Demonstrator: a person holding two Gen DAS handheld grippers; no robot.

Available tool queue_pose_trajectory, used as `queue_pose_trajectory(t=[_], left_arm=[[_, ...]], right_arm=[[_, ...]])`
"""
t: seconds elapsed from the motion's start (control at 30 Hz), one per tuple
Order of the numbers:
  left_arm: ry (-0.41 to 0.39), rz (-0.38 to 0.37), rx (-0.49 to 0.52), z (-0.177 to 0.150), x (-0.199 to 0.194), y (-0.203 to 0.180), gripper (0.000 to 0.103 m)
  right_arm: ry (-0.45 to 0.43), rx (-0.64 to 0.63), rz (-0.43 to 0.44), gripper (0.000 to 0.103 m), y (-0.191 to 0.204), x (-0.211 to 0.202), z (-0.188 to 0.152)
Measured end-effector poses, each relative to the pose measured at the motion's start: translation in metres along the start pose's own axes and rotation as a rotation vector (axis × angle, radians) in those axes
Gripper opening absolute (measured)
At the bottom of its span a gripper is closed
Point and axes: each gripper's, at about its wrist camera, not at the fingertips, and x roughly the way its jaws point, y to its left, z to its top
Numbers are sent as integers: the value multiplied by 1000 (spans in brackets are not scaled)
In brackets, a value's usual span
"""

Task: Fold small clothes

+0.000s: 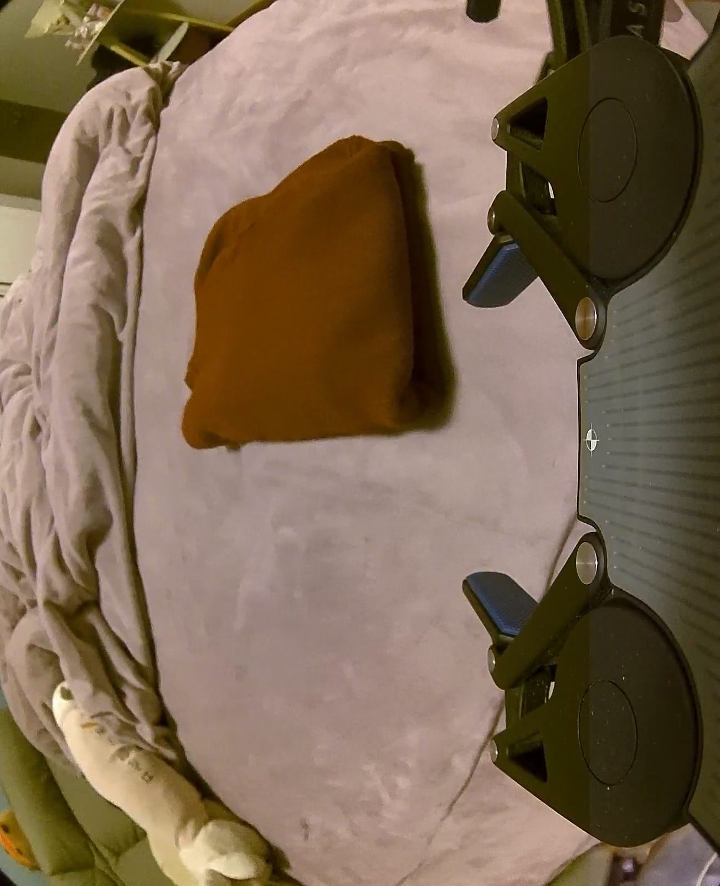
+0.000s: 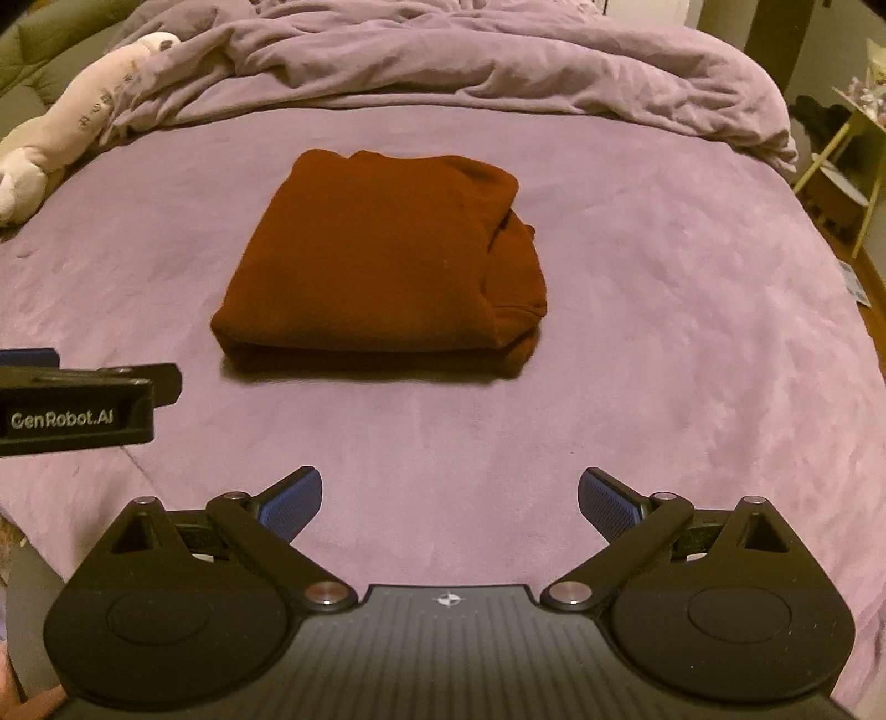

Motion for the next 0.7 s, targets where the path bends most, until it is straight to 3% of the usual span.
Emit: queue_pose_trajectory(t=[0.7], left_arm=[[26,-6,-5,0,7,-1,103]], right_arm=[[-3,26,-31,99,-5,6,10]])
